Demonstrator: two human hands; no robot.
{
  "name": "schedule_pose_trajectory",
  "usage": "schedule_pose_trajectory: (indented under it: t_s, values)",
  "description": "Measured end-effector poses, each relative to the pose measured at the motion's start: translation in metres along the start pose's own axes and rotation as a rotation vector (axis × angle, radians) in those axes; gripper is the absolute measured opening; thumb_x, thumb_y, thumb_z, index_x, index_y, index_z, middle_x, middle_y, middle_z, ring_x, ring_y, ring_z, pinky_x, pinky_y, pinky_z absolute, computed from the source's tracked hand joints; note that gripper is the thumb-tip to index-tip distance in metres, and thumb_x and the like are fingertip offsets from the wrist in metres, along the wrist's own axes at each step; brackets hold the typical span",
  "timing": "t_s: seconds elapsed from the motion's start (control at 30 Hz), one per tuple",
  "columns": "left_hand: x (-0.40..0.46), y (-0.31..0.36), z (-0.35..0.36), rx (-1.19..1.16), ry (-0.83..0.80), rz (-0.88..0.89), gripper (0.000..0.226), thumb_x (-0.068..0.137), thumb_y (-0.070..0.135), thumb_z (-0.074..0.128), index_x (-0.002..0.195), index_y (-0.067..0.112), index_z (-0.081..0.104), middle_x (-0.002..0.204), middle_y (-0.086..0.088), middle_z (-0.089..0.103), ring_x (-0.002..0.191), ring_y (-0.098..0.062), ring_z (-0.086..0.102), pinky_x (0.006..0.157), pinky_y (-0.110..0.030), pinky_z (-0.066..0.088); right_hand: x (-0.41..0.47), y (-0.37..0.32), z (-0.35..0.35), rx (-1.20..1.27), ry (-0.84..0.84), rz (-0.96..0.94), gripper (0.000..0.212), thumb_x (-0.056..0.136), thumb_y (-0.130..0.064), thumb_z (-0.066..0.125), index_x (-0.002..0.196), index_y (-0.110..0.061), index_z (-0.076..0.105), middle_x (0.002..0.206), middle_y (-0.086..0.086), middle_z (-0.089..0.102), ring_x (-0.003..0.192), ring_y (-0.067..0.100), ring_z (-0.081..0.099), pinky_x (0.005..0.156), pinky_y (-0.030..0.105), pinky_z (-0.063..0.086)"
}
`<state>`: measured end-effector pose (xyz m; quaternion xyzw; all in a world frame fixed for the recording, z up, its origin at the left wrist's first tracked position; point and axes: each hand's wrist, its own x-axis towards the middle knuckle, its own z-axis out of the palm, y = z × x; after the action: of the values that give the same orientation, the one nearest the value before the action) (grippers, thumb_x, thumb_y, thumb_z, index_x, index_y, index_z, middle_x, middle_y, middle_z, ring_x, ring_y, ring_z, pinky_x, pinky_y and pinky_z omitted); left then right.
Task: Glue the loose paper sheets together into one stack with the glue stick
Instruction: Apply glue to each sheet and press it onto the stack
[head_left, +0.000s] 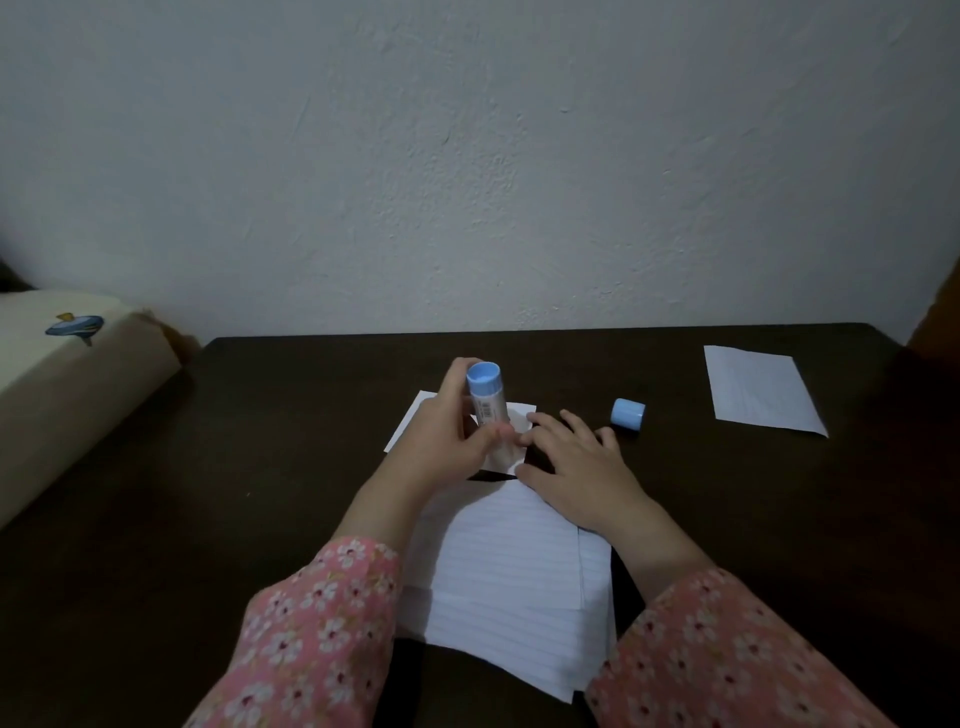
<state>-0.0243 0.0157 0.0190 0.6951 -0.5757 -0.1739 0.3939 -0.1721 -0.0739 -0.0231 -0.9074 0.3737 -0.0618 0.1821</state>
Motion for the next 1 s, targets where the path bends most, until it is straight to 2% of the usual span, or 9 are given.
schedule_pose_trajectory:
  t_s: [0.13, 0.23, 0.3, 0.4, 0.6, 0.77, 0.9, 1.0]
  values:
    - [-0.003, 0.003, 0.002, 0.035, -0.019, -0.004, 0.057, 0.088, 0.025, 0.066, 0.131, 0.034, 0.031, 0.091, 0.007, 0.057, 0.069, -0.002, 0.059, 0.057, -0.015, 0.045, 0.001, -0.001, 0.000, -0.021, -0.013, -0.007, 0.042, 0.097, -0.048, 0.040, 0.137, -0.038, 0.040, 0.159, -0.014, 0.014, 0.147, 0.017, 0.001, 0.116, 0.052, 0.003]
    - [-0.004, 0.004, 0.003, 0.061, -0.025, 0.005, 0.056, 0.088, 0.023, 0.066, 0.131, 0.035, 0.031, 0.081, 0.011, 0.053, 0.065, 0.008, 0.056, 0.055, -0.010, 0.043, 0.002, -0.001, -0.001, -0.015, -0.010, -0.006, 0.041, 0.097, -0.046, 0.040, 0.136, -0.037, 0.041, 0.158, -0.013, 0.015, 0.147, 0.017, 0.002, 0.116, 0.052, 0.004]
    - [-0.003, 0.003, 0.001, 0.071, -0.031, 0.005, 0.056, 0.089, 0.021, 0.065, 0.130, 0.037, 0.031, 0.084, 0.012, 0.055, 0.068, 0.006, 0.057, 0.056, -0.010, 0.043, 0.002, -0.001, -0.001, -0.014, -0.006, -0.001, 0.039, 0.096, -0.044, 0.042, 0.135, -0.036, 0.043, 0.158, -0.013, 0.016, 0.147, 0.016, 0.002, 0.116, 0.052, 0.005]
    - [-0.002, -0.004, -0.006, 0.073, -0.022, -0.041, 0.057, 0.088, 0.021, 0.065, 0.129, 0.041, 0.030, 0.099, 0.007, 0.058, 0.080, -0.004, 0.059, 0.062, -0.015, 0.045, 0.004, -0.002, 0.000, -0.004, -0.004, 0.014, 0.040, 0.095, -0.044, 0.044, 0.135, -0.038, 0.043, 0.157, -0.012, 0.018, 0.146, 0.015, 0.003, 0.115, 0.050, 0.006]
    - [0.000, -0.026, -0.027, 0.023, 0.053, -0.150, 0.061, 0.087, 0.024, 0.066, 0.132, 0.043, 0.030, 0.124, 0.000, 0.055, 0.095, -0.004, 0.054, 0.081, -0.030, 0.047, 0.004, 0.000, 0.001, -0.004, -0.001, 0.013, 0.043, 0.095, -0.044, 0.042, 0.138, -0.038, 0.041, 0.156, -0.013, 0.018, 0.146, 0.015, 0.003, 0.115, 0.049, 0.008]
    - [0.000, -0.034, -0.038, -0.016, 0.121, -0.209, 0.060, 0.088, 0.020, 0.065, 0.134, 0.040, 0.032, 0.135, -0.005, 0.052, 0.122, -0.022, 0.050, 0.091, -0.037, 0.045, 0.004, 0.000, 0.001, -0.026, -0.021, 0.011, 0.045, 0.096, -0.045, 0.040, 0.141, -0.038, 0.037, 0.157, -0.012, 0.015, 0.147, 0.016, 0.001, 0.116, 0.051, 0.005]
    - [0.000, -0.038, -0.044, -0.012, 0.166, -0.253, 0.060, 0.088, 0.019, 0.065, 0.134, 0.040, 0.032, 0.135, -0.006, 0.052, 0.123, -0.024, 0.050, 0.095, -0.042, 0.045, 0.004, 0.000, 0.001, -0.038, -0.024, 0.007, 0.046, 0.097, -0.045, 0.039, 0.143, -0.038, 0.035, 0.158, -0.011, 0.014, 0.147, 0.017, 0.000, 0.116, 0.052, 0.004]
    - [-0.001, -0.039, -0.047, 0.003, 0.193, -0.259, 0.059, 0.089, 0.018, 0.064, 0.133, 0.040, 0.032, 0.132, -0.005, 0.053, 0.118, -0.020, 0.051, 0.092, -0.039, 0.046, 0.004, 0.000, 0.002, -0.034, -0.017, 0.007, 0.046, 0.097, -0.045, 0.039, 0.142, -0.038, 0.035, 0.158, -0.012, 0.014, 0.147, 0.017, 0.000, 0.116, 0.052, 0.003]
